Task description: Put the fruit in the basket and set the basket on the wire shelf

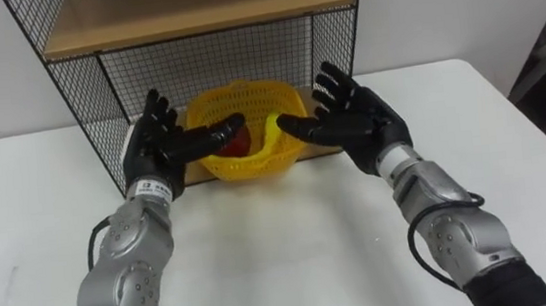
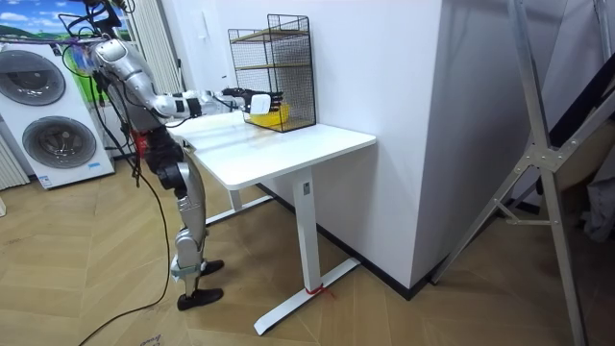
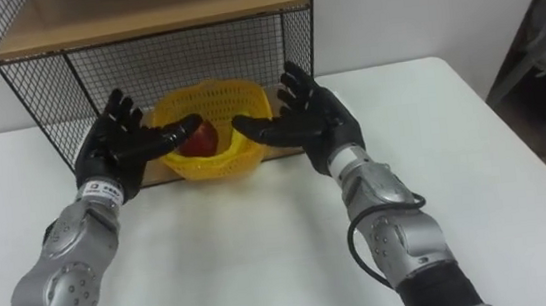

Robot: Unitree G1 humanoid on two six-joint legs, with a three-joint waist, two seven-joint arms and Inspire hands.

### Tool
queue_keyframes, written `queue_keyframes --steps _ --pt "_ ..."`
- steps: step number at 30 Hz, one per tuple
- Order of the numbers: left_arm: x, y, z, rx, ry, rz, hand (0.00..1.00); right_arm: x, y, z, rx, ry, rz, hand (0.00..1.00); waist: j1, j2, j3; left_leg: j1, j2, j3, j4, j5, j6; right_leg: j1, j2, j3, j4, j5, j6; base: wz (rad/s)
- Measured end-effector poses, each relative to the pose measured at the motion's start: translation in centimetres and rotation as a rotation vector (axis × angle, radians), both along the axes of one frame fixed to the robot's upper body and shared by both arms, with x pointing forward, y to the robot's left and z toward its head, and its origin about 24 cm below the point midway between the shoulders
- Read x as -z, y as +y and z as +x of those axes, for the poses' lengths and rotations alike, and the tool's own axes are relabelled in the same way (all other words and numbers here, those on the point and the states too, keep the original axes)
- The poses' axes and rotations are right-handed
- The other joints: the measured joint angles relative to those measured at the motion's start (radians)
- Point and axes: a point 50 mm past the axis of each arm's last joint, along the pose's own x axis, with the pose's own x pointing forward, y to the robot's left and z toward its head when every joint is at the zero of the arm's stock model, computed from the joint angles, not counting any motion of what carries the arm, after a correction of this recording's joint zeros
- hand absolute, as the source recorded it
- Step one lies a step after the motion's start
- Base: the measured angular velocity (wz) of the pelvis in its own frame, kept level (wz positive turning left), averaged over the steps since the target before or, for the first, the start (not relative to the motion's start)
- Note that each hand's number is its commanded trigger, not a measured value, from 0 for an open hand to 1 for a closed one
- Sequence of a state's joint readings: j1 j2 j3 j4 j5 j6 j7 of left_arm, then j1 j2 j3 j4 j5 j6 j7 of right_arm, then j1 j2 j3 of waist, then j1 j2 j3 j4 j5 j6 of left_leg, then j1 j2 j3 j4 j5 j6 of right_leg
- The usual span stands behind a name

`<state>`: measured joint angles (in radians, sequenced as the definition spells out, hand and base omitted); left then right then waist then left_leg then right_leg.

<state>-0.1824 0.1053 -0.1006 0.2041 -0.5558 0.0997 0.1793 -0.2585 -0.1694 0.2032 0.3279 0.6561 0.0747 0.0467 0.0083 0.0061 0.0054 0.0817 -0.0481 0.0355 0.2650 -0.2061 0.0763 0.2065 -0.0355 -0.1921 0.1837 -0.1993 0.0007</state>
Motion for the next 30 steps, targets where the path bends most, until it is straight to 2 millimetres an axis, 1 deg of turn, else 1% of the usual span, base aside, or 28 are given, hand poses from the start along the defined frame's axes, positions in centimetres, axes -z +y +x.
queue_keyframes --steps 4,7,10,11,14,17,19,23,24,26,30 --pt "-0.3 -0.1 -0.4 0.031 -0.042 -0.008 0.00 -0.4 0.0 -0.3 0.001 -0.028 0.012 0.00 -0.005 0.000 0.0001 0.002 0.000 0.000 0.000 0.000 0.000 0.003 0.000 0.001 0.000 0.000 0.000 0.00" --pt "-0.6 -0.2 -0.6 0.058 -0.072 -0.008 0.00 -0.9 -0.4 -0.6 0.021 -0.062 0.025 0.00 -0.004 0.000 0.0003 0.001 0.000 0.000 0.002 0.000 0.000 0.003 0.000 0.001 0.001 0.000 0.000 0.00" --pt "-0.8 0.0 -1.2 0.069 -0.113 0.023 0.00 -1.3 -0.5 -1.4 0.020 -0.108 0.019 0.00 -0.004 0.001 0.0005 0.000 0.000 0.003 0.000 0.000 0.000 0.003 0.001 0.002 0.001 0.000 0.000 -0.02" --pt "-0.8 0.0 -1.8 0.078 -0.122 0.022 0.00 -1.3 -0.5 -1.8 0.017 -0.119 0.018 0.00 -0.004 0.000 0.0006 0.002 0.000 0.005 -0.003 0.000 0.000 0.003 0.001 0.004 0.001 0.000 0.000 -0.05" --pt "-0.3 -0.3 -2.7 0.111 -0.122 0.014 0.00 -0.5 -0.8 -2.8 0.027 -0.107 0.021 0.00 -0.004 -0.003 0.0028 0.005 0.000 0.009 -0.007 0.001 0.000 0.004 0.001 0.007 0.000 0.000 0.000 -0.03" --pt "0.5 0.1 -3.8 0.115 -0.100 0.021 0.00 0.6 -1.1 -3.8 0.035 -0.069 0.018 0.00 -0.005 -0.008 0.0058 0.000 0.000 0.009 -0.008 0.001 0.000 -0.001 0.001 0.007 -0.001 0.000 0.000 0.00" --pt "0.8 0.4 -4.2 0.112 -0.091 0.024 0.00 1.0 -1.4 -4.2 0.039 -0.057 -0.005 0.00 -0.005 -0.009 0.0061 -0.002 0.000 0.009 -0.008 0.001 0.000 -0.003 0.001 0.007 -0.001 0.000 0.000 0.00" --pt "0.2 0.9 -4.5 0.102 -0.125 0.036 0.00 0.6 -1.7 -4.4 0.024 -0.092 -0.040 0.00 0.000 -0.009 0.0049 -0.010 0.001 0.016 -0.008 0.001 0.000 -0.016 0.003 0.020 0.000 0.000 0.000 -0.05" --pt "0.1 1.0 -5.0 0.099 -0.140 0.054 0.00 0.3 -1.8 -4.7 0.030 -0.112 -0.045 0.00 0.001 -0.008 0.0027 -0.010 0.001 0.016 -0.008 0.001 0.000 -0.015 0.002 0.020 0.001 0.000 0.000 0.00" --pt "0.0 1.2 -5.4 0.094 -0.160 0.064 0.00 -0.2 -2.1 -5.2 0.043 -0.146 -0.041 0.00 0.001 -0.008 0.0020 -0.008 0.001 0.016 -0.010 0.001 0.000 -0.014 0.002 0.020 0.001 0.000 0.000 0.00" --pt "0.4 2.0 -6.5 0.068 -0.159 0.078 0.00 -0.5 -2.3 -6.4 0.038 -0.199 -0.096 0.00 -0.002 -0.005 -0.0004 -0.008 0.001 0.014 -0.009 0.001 0.000 -0.013 0.003 0.021 0.002 0.000 0.000 0.00"
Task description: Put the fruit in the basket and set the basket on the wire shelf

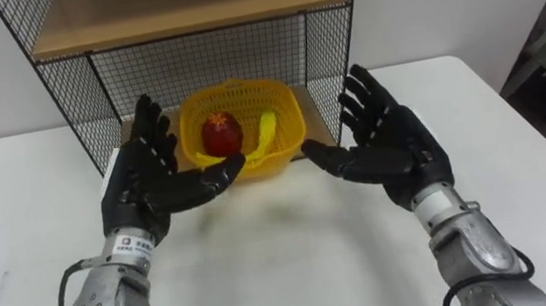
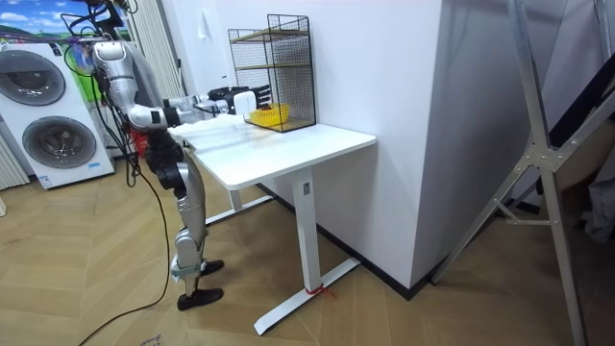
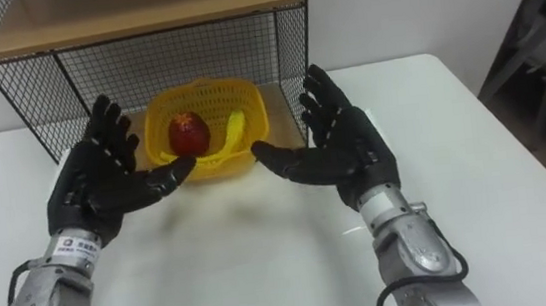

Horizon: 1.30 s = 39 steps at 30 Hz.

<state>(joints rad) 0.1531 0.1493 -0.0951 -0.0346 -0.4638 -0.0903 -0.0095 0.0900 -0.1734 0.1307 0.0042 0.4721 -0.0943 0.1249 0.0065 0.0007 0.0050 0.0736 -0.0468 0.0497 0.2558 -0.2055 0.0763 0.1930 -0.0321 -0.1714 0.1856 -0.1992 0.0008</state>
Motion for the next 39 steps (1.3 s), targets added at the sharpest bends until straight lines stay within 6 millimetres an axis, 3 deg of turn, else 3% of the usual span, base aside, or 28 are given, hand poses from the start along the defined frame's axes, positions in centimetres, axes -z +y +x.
queue_keyframes --steps 5,16,25,33,35,39 --pt "0.0 0.8 -1.5 -0.038 0.001 0.009 0.00 0.4 -1.6 -1.9 0.049 0.013 -0.029 0.00 0.000 -0.006 -0.0054 -0.008 -0.001 -0.004 0.006 0.000 0.000 -0.004 -0.001 -0.006 0.000 0.000 0.000 0.03" --pt "-4.9 6.3 -3.4 -0.407 -0.256 0.070 0.00 -1.6 -6.6 -3.8 0.324 -0.100 -0.098 0.00 0.007 -0.014 -0.0073 0.009 -0.002 0.002 0.000 0.001 0.000 -0.002 0.000 0.007 -0.017 0.000 0.000 -0.02" --pt "-9.6 11.7 -6.8 -0.874 -0.466 0.178 0.00 -5.9 -11.8 -5.1 0.645 -0.260 -0.240 0.00 0.042 -0.007 -0.0119 0.017 -0.001 0.024 -0.036 0.003 -0.002 -0.018 0.001 0.031 -0.014 0.000 0.000 -0.08" --pt "-12.0 16.3 -10.6 -1.260 -0.536 0.274 0.00 -10.7 -16.8 -6.7 0.960 -0.407 -0.358 0.00 0.048 -0.004 -0.0049 0.020 -0.001 0.021 -0.047 0.002 -0.003 -0.019 0.003 0.029 -0.016 0.000 0.000 0.00" --pt "-12.0 17.5 -11.7 -1.341 -0.522 0.278 0.00 -11.4 -17.8 -7.5 1.047 -0.428 -0.371 0.00 0.048 -0.005 -0.0045 0.018 -0.001 0.020 -0.047 0.001 -0.003 -0.021 0.003 0.030 -0.014 -0.001 0.001 0.00" --pt "-10.1 20.3 -13.9 -1.526 -0.393 0.218 0.00 -12.2 -20.3 -9.7 1.245 -0.436 -0.359 0.00 0.048 0.002 -0.0036 0.001 -0.001 0.025 -0.037 -0.003 -0.002 -0.037 0.001 0.033 -0.010 -0.002 0.003 -0.01"
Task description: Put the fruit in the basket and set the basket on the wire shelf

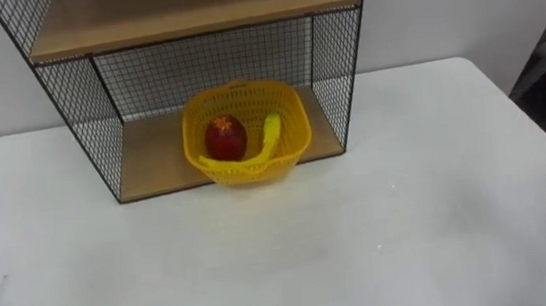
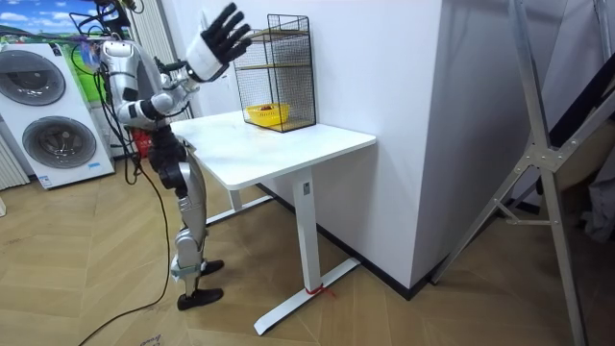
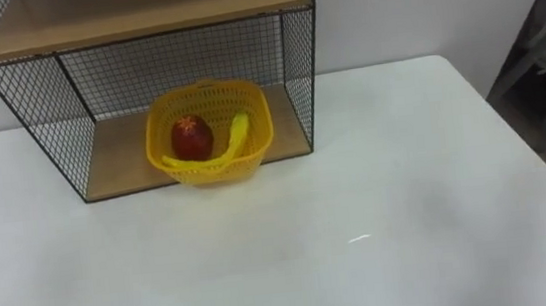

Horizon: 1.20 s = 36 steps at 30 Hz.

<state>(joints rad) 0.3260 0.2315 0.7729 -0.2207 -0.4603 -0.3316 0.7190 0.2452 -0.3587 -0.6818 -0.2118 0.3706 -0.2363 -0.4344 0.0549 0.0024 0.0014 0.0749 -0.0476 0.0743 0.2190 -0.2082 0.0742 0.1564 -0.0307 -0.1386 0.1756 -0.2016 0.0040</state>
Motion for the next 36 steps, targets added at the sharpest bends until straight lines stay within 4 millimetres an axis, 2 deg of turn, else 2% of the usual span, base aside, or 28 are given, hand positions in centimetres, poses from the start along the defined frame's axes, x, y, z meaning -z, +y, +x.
queue_keyframes --steps 4,6,7,9,10,12,16,20,23,25,27,31,33,36 --pt "2.5 1.9 -3.0 -0.134 0.032 -0.164 0.00 1.4 -2.4 -2.2 0.192 0.024 0.091 0.00 -0.019 0.000 -0.0011 0.001 -0.001 0.000 -0.001 0.000 0.000 -0.001 -0.002 0.002 0.002 -0.006 0.000 0.00" --pt "5.5 3.0 -5.0 -0.223 0.134 -0.293 0.00 3.6 -4.5 -3.9 0.347 0.093 0.183 0.00 -0.026 -0.004 -0.0028 0.003 -0.003 0.003 0.001 0.000 0.000 -0.004 -0.005 0.000 0.012 -0.014 -0.002 0.00" --pt "6.3 3.3 -5.5 -0.242 0.152 -0.333 0.00 4.4 -5.0 -4.7 0.389 0.112 0.218 0.00 -0.028 -0.005 -0.0031 0.003 -0.003 0.003 0.002 0.000 0.000 -0.004 -0.005 -0.001 0.012 -0.015 -0.002 0.04" --pt "9.4 3.8 -7.7 -0.330 0.208 -0.485 0.00 7.7 -6.5 -7.7 0.541 0.200 0.361 0.00 -0.030 -0.007 -0.0044 -0.003 -0.004 -0.004 0.005 -0.001 -0.002 -0.004 -0.007 -0.007 0.011 -0.019 -0.003 0.08" --pt "10.1 3.8 -8.3 -0.354 0.226 -0.521 0.00 8.4 -6.7 -8.4 0.576 0.224 0.393 0.00 -0.032 -0.010 -0.0057 -0.004 -0.005 -0.006 0.006 -0.001 -0.002 -0.004 -0.008 -0.011 0.013 -0.021 -0.003 0.12" --pt "12.5 3.5 -10.2 -0.434 0.300 -0.622 0.00 11.1 -7.1 -11.3 0.703 0.323 0.482 0.00 -0.047 -0.014 -0.0074 -0.011 -0.012 -0.022 0.013 -0.001 -0.001 -0.010 -0.012 -0.017 0.030 -0.034 -0.001 0.19" --pt "14.5 3.0 -11.6 -0.461 0.367 -0.701 0.00 13.4 -7.0 -14.1 0.812 0.403 0.572 0.00 -0.052 -0.014 -0.0062 -0.031 -0.015 -0.026 0.023 -0.002 0.000 -0.034 -0.020 -0.017 0.054 -0.046 0.000 0.04" --pt "17.2 1.8 -13.4 -0.454 0.453 -0.809 0.00 17.1 -5.9 -17.2 0.909 0.548 0.704 0.00 -0.049 -0.014 -0.0068 -0.025 -0.015 -0.024 0.022 -0.002 0.000 -0.029 -0.020 -0.008 0.058 -0.047 0.000 0.00" --pt "17.6 1.7 -13.7 -0.413 0.472 -0.804 0.00 19.5 -4.4 -19.5 0.972 0.659 0.793 0.00 -0.051 -0.011 -0.0089 -0.019 -0.015 -0.024 0.016 -0.002 0.000 -0.023 -0.021 -0.004 0.046 -0.045 0.000 -0.01" --pt "18.2 1.3 -14.3 -0.399 0.501 -0.817 0.00 20.8 -3.4 -20.9 0.994 0.750 0.833 0.00 -0.049 -0.002 -0.0101 -0.007 -0.016 -0.021 0.010 -0.002 0.000 -0.013 -0.021 -0.002 0.045 -0.045 0.001 -0.05" --pt "18.5 0.9 -14.4 -0.342 0.554 -0.807 0.00 22.8 -1.3 -21.7 0.962 0.867 0.887 0.00 -0.053 0.005 -0.0093 0.008 -0.016 -0.020 0.004 -0.002 0.000 0.001 -0.022 -0.002 0.039 -0.046 0.001 -0.02" --pt "19.4 -0.1 -13.0 -0.161 0.744 -0.745 0.00 25.8 2.1 -21.8 0.798 1.095 0.966 0.00 -0.053 0.015 -0.0099 0.013 -0.016 -0.020 -0.003 -0.001 -0.001 0.005 -0.021 -0.001 0.034 -0.045 0.001 -0.01" --pt "20.1 -0.9 -12.2 -0.036 0.859 -0.710 0.00 27.2 3.5 -20.8 0.656 1.232 0.981 0.00 -0.052 0.022 -0.0092 0.036 -0.016 -0.013 -0.022 0.002 -0.002 0.019 -0.022 0.002 0.031 -0.045 0.000 -0.08" --pt "20.3 -1.1 -11.8 0.016 0.950 -0.667 0.00 28.3 4.8 -19.2 0.457 1.380 0.943 0.00 -0.046 0.026 -0.0096 0.044 -0.014 -0.005 -0.028 0.006 -0.004 0.022 -0.020 0.004 0.031 -0.046 -0.001 -0.03"
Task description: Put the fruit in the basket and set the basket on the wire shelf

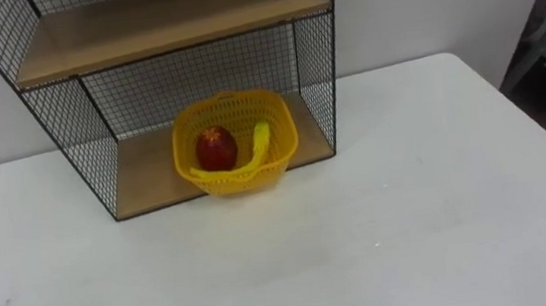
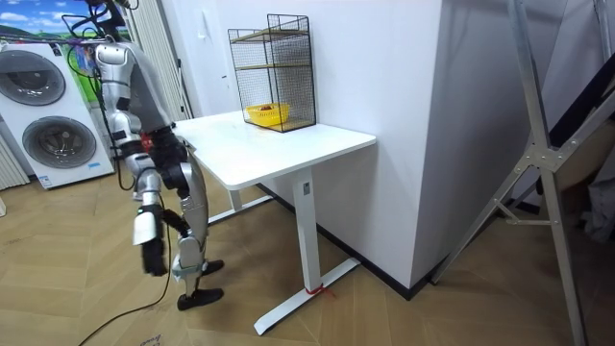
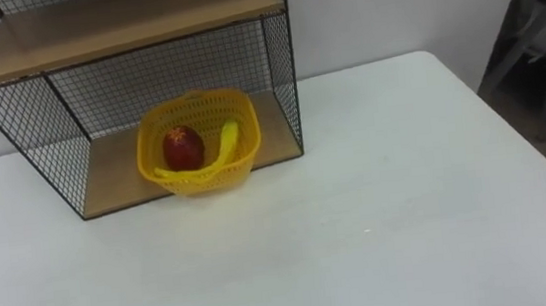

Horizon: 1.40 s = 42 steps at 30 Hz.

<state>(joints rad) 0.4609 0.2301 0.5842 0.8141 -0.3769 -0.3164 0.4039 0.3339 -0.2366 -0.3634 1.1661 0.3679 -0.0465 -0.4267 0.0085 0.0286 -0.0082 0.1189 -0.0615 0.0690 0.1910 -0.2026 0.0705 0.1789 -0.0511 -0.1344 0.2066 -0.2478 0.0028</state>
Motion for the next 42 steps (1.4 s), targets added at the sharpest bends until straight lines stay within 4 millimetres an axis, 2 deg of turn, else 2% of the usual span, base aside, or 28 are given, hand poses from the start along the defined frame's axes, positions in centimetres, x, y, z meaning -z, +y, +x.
queue_keyframes --steps 3,9,12,15,19,21,25,26,27,30,35,36,39,40,42 --pt "0.0 -0.1 0.2 0.033 0.026 0.007 0.00 0.6 0.7 1.9 -0.141 -0.011 0.070 0.00 -0.001 0.000 -0.0002 -0.001 -0.004 -0.006 -0.002 0.004 0.002 0.000 0.001 -0.009 0.000 0.000 0.000 0.10" --pt "0.3 -0.6 1.2 0.049 0.059 0.033 0.00 1.6 2.0 4.6 -0.298 -0.008 0.186 0.00 -0.002 0.002 0.0018 -0.004 -0.010 -0.016 -0.006 0.006 0.005 0.001 -0.003 -0.019 -0.002 -0.002 0.003 0.06" --pt "0.4 -0.9 2.3 0.058 0.072 0.056 0.00 1.8 2.3 5.1 -0.345 -0.012 0.211 0.00 -0.007 0.002 0.0035 -0.004 -0.013 -0.026 -0.005 0.006 0.006 0.009 -0.005 -0.031 -0.006 -0.003 0.006 0.11" --pt "0.6 -1.2 3.6 0.040 0.055 0.078 0.00 1.9 2.5 4.7 -0.368 -0.012 0.247 0.00 -0.008 0.001 0.0039 -0.004 -0.021 -0.045 -0.004 0.008 0.008 0.014 -0.012 -0.048 -0.003 -0.009 0.010 0.19" --pt "0.4 -1.3 4.5 -0.006 0.040 0.111 0.00 2.0 2.6 4.6 -0.366 -0.024 0.264 0.00 -0.004 -0.002 0.0071 -0.004 -0.022 -0.047 -0.002 0.007 0.009 0.016 -0.012 -0.055 -0.004 -0.009 0.011 0.01" --pt "0.0 -1.1 5.2 -0.039 0.025 0.136 0.00 1.9 2.5 4.7 -0.362 -0.037 0.254 0.00 -0.002 0.001 0.0178 -0.015 -0.021 -0.052 0.014 0.001 0.009 0.013 -0.010 -0.055 -0.006 -0.009 0.011 0.05" --pt "-1.4 -0.8 7.0 -0.079 -0.047 0.208 0.00 1.9 2.5 4.2 -0.360 -0.031 0.250 0.00 0.010 -0.007 0.0225 -0.042 -0.019 -0.069 0.049 -0.015 0.006 0.009 -0.001 -0.058 -0.021 -0.008 0.009 0.08" --pt "-2.1 -0.7 7.7 -0.091 -0.083 0.235 0.00 1.8 2.5 3.7 -0.358 -0.024 0.247 0.00 0.026 -0.007 0.0217 -0.042 -0.018 -0.068 0.051 -0.018 0.006 0.009 0.000 -0.055 -0.020 -0.008 0.008 -0.04" --pt "-2.8 -0.5 8.2 -0.118 -0.132 0.257 0.00 1.7 2.3 3.2 -0.344 -0.020 0.239 0.00 0.036 0.000 0.0167 -0.039 -0.019 -0.068 0.050 -0.020 0.006 0.009 -0.001 -0.055 -0.018 -0.008 0.008 -0.06" --pt "-4.6 0.3 8.8 -0.184 -0.208 0.324 0.00 1.5 2.1 2.3 -0.310 -0.010 0.217 0.00 0.059 0.008 0.0104 -0.029 -0.020 -0.065 0.045 -0.020 0.007 0.011 -0.002 -0.054 -0.019 -0.008 0.009 -0.06" --pt "-8.4 2.8 7.9 -0.376 -0.333 0.470 0.00 0.8 1.4 0.2 -0.266 -0.001 0.174 0.00 0.089 0.033 -0.0009 -0.009 -0.016 -0.062 0.029 -0.021 0.005 0.014 -0.001 -0.047 0.000 -0.008 0.009 -0.07" --pt "-9.3 3.2 7.8 -0.407 -0.383 0.497 0.00 0.7 1.4 -0.3 -0.260 0.012 0.173 0.00 0.107 0.039 -0.0021 -0.006 -0.015 -0.060 0.026 -0.022 0.005 0.014 -0.001 -0.042 0.000 -0.009 0.010 -0.11" --pt "-10.1 3.9 7.2 -0.441 -0.406 0.527 0.00 0.7 1.5 -0.7 -0.264 0.022 0.181 0.00 0.128 0.054 -0.0001 -0.004 -0.016 -0.060 0.023 -0.022 0.005 0.016 -0.001 -0.039 0.001 -0.009 0.010 -0.06" --pt "-10.2 4.3 6.1 -0.490 -0.415 0.515 0.00 0.7 1.5 -0.6 -0.267 0.021 0.182 0.00 0.138 0.062 0.0006 -0.005 -0.018 -0.057 0.024 -0.022 0.005 0.015 -0.002 -0.035 0.000 -0.011 0.008 -0.03" --pt "-10.0 4.6 4.6 -0.559 -0.427 0.484 0.00 0.7 1.4 -0.4 -0.273 0.015 0.181 0.00 0.132 0.062 0.0013 -0.006 -0.020 -0.057 0.029 -0.022 0.005 0.012 -0.004 -0.034 0.000 -0.019 0.006 0.00"
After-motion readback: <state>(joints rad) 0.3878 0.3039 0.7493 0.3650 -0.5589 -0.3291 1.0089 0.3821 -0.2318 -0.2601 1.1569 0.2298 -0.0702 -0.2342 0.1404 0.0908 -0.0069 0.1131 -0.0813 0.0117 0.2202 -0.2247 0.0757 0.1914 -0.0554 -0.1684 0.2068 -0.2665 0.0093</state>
